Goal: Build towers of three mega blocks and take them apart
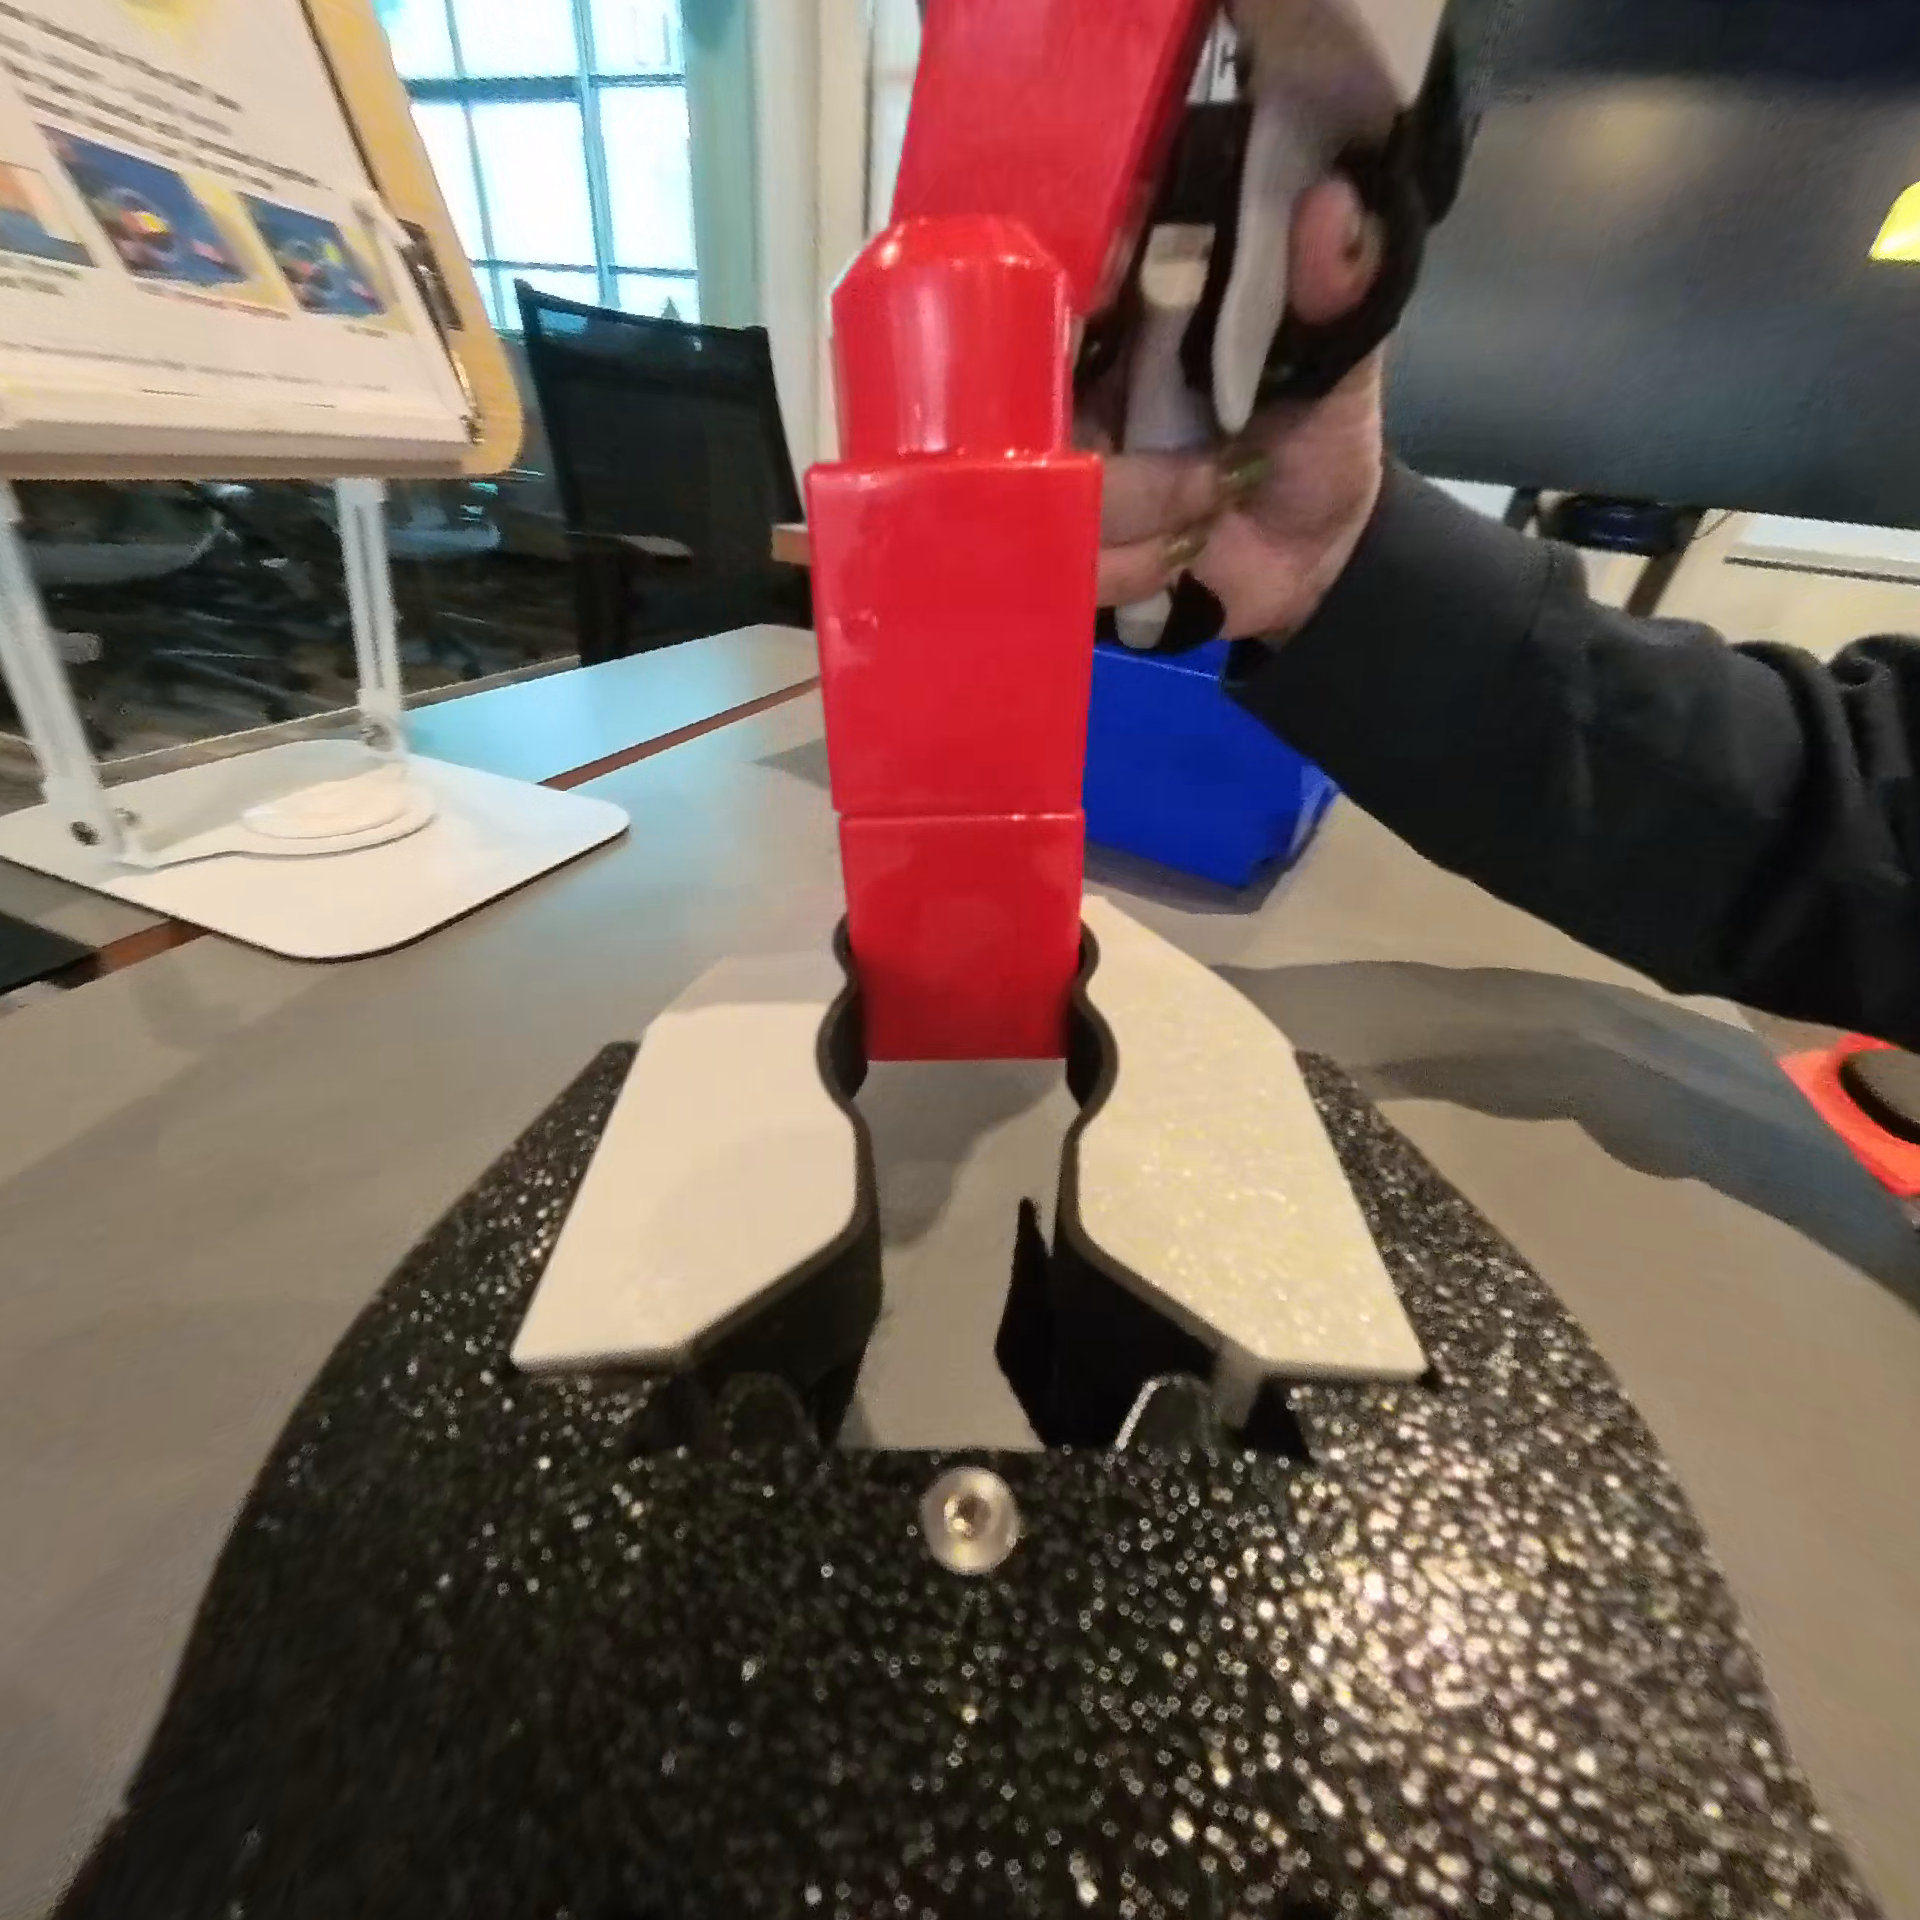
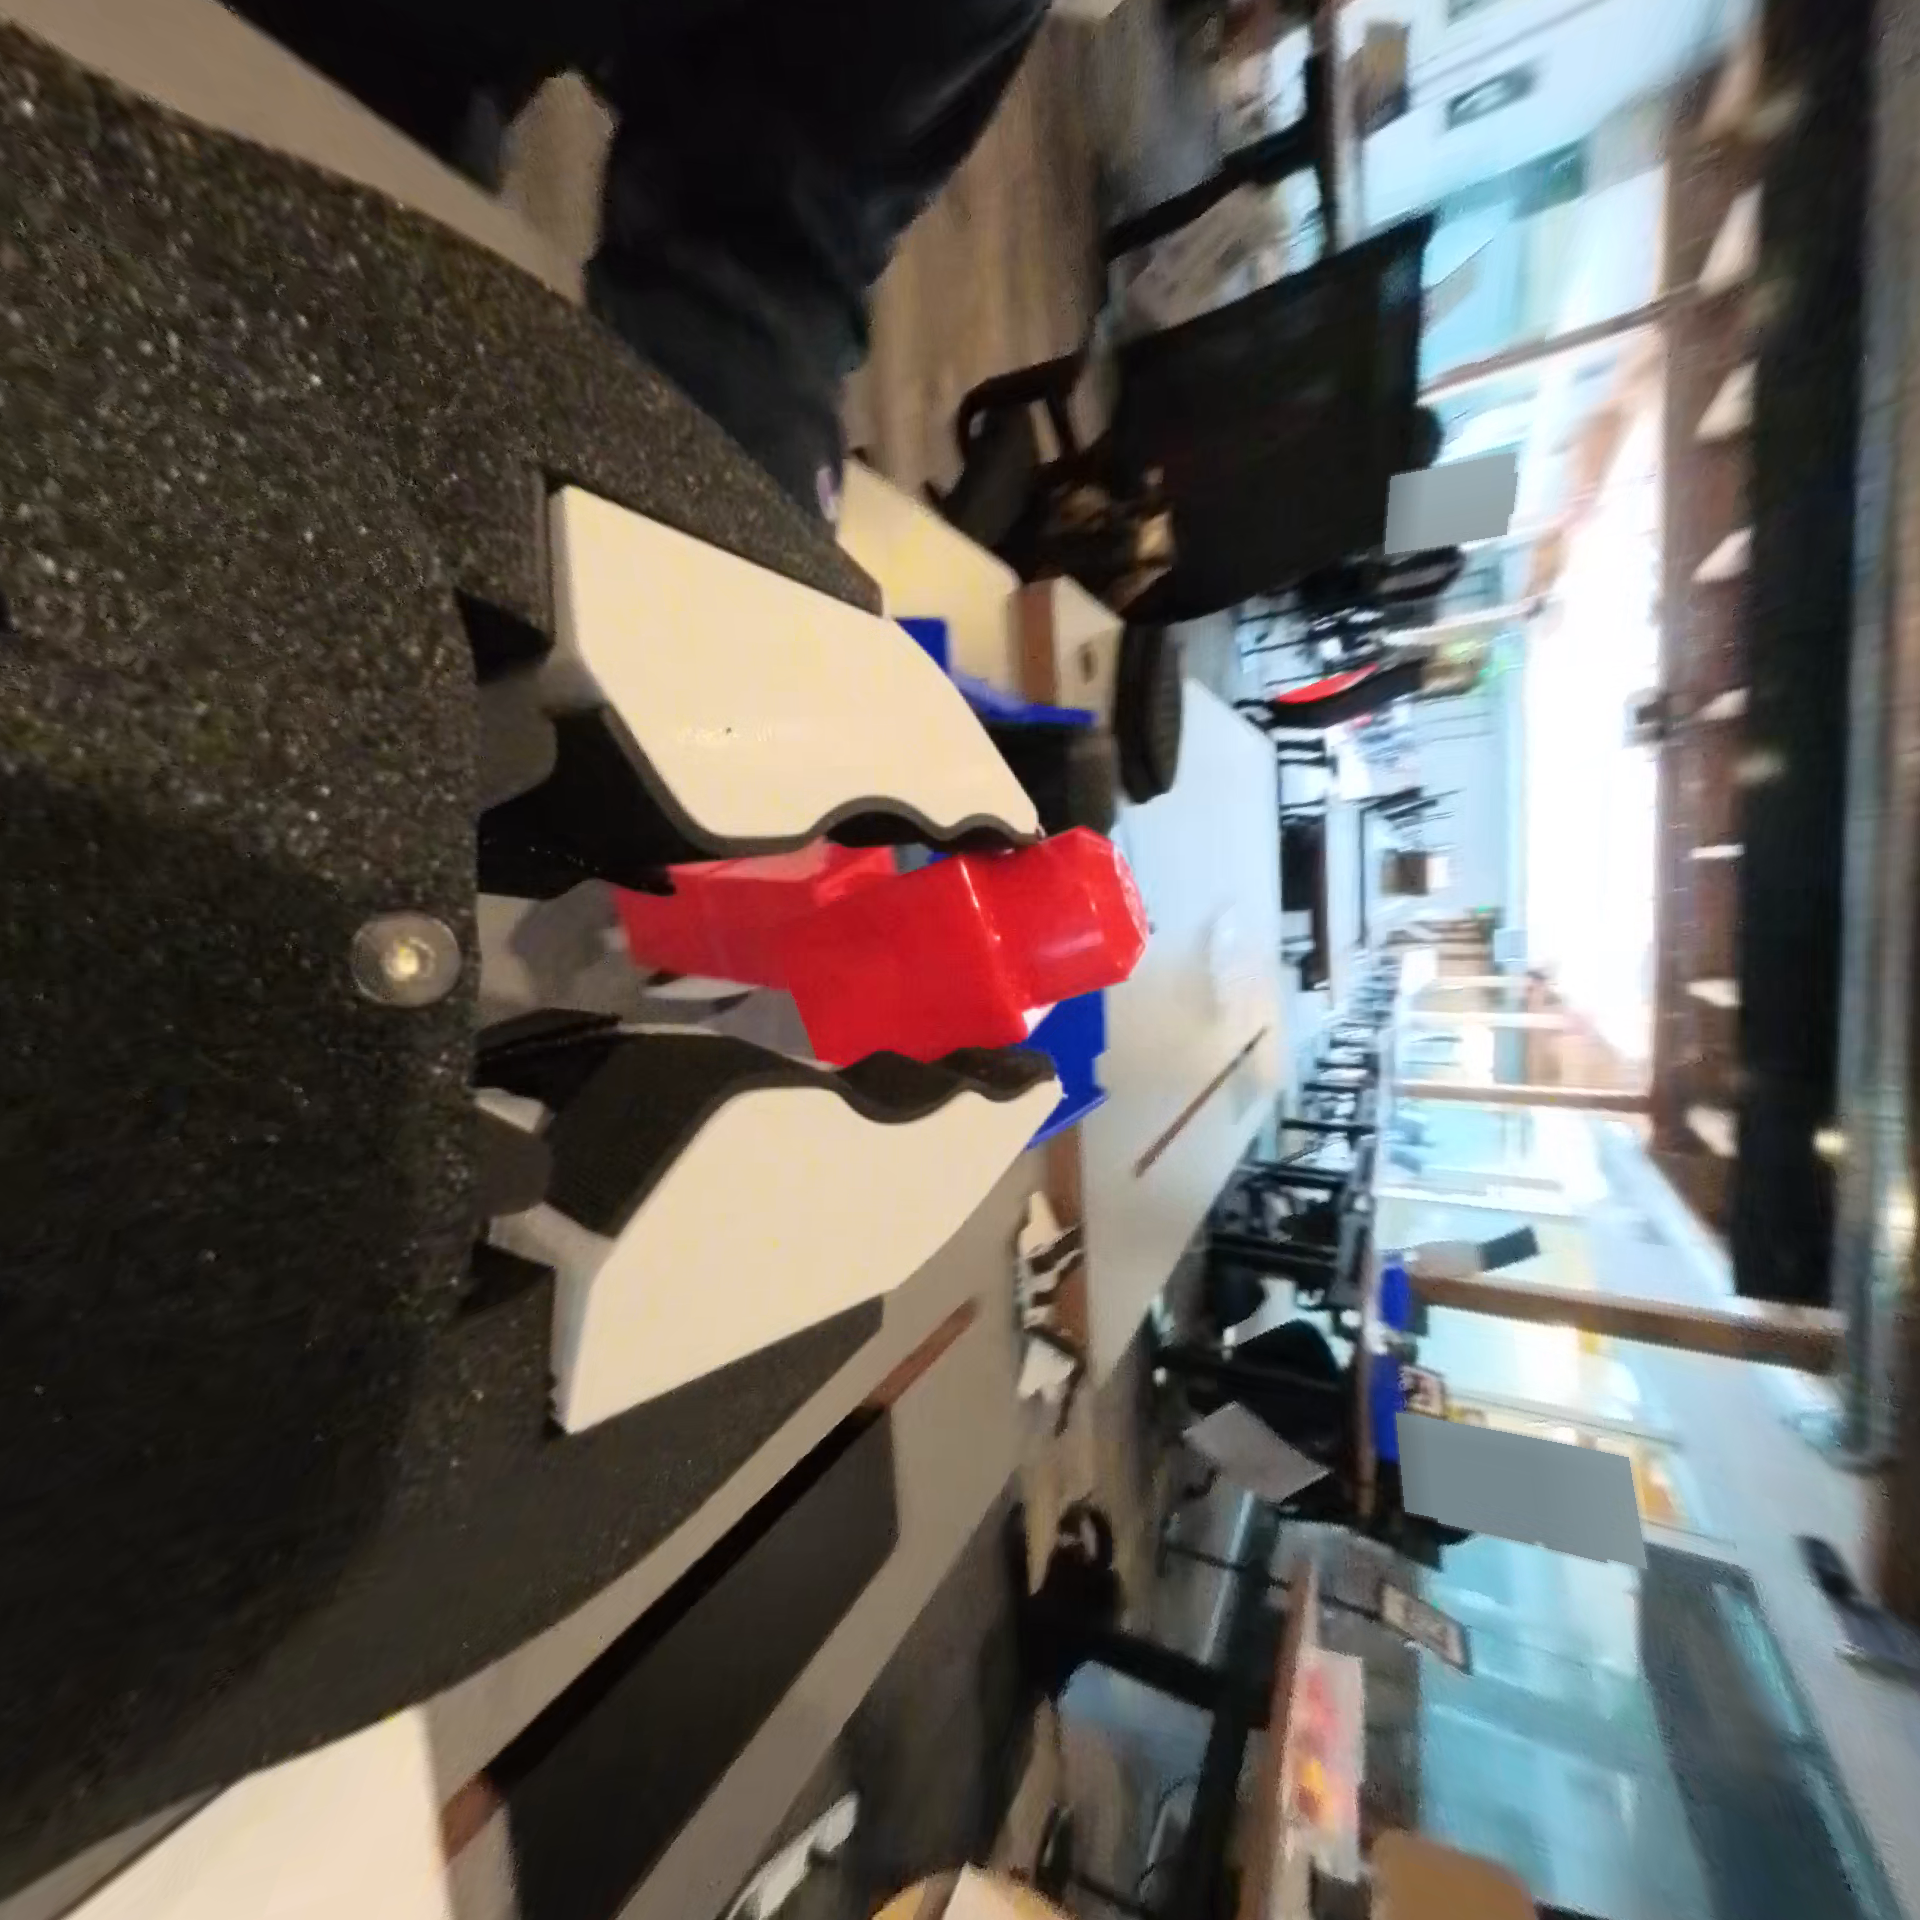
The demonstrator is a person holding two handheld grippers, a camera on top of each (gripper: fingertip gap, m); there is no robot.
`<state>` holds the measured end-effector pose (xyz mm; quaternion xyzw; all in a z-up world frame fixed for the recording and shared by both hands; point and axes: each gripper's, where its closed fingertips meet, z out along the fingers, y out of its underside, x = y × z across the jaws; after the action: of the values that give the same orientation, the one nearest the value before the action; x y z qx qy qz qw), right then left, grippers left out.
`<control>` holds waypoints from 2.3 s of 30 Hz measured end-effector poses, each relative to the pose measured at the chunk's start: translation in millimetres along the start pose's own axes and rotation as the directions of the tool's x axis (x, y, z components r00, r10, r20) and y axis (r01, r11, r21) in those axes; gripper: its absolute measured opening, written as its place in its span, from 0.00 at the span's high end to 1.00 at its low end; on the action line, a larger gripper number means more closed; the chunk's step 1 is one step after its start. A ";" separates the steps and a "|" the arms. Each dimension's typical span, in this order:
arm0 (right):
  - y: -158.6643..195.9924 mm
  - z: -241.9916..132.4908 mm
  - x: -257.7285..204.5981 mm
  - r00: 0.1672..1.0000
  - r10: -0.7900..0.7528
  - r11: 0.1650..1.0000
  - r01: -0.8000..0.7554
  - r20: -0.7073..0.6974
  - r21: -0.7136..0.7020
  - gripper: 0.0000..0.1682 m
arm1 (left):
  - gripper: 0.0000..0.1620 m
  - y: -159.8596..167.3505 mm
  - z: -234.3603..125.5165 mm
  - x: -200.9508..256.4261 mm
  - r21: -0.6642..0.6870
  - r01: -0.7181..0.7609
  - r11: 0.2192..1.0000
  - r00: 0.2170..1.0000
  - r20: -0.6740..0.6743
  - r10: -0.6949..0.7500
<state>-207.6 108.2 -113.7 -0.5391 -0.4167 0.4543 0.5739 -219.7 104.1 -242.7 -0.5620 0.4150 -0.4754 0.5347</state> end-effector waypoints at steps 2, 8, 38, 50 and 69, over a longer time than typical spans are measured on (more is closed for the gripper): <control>0.2 7.3 -8.5 0.999 0.025 0.999 -0.026 0.025 0.039 0.78 | 0.79 1.3 2.8 5.9 -0.008 -0.010 1.000 1.000 -0.029 0.010; 9.0 19.5 -15.1 0.977 0.183 0.977 -0.193 0.109 0.087 0.78 | 0.79 5.5 7.3 15.2 -0.039 -0.035 0.999 0.997 -0.068 0.033; 27.8 12.9 -25.7 0.972 0.204 0.978 -0.208 0.119 0.023 0.78 | 0.79 5.0 12.8 25.3 -0.019 -0.021 1.000 0.994 -0.106 0.019; 27.1 10.0 -32.5 0.935 0.318 0.928 -0.341 0.159 0.153 0.78 | 0.79 2.3 14.1 31.1 -0.004 -0.079 0.997 0.992 -0.098 0.078; 73.4 -37.5 -37.2 0.918 -0.370 0.547 0.341 0.144 -0.764 0.58 | 0.78 43.7 25.7 36.9 -0.319 -0.328 0.889 0.945 -0.109 0.309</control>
<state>-185.6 63.6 -189.2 -0.6446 -0.6614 0.0950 0.3715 -185.3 69.9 -282.3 -0.5549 0.5904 -0.3198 0.4911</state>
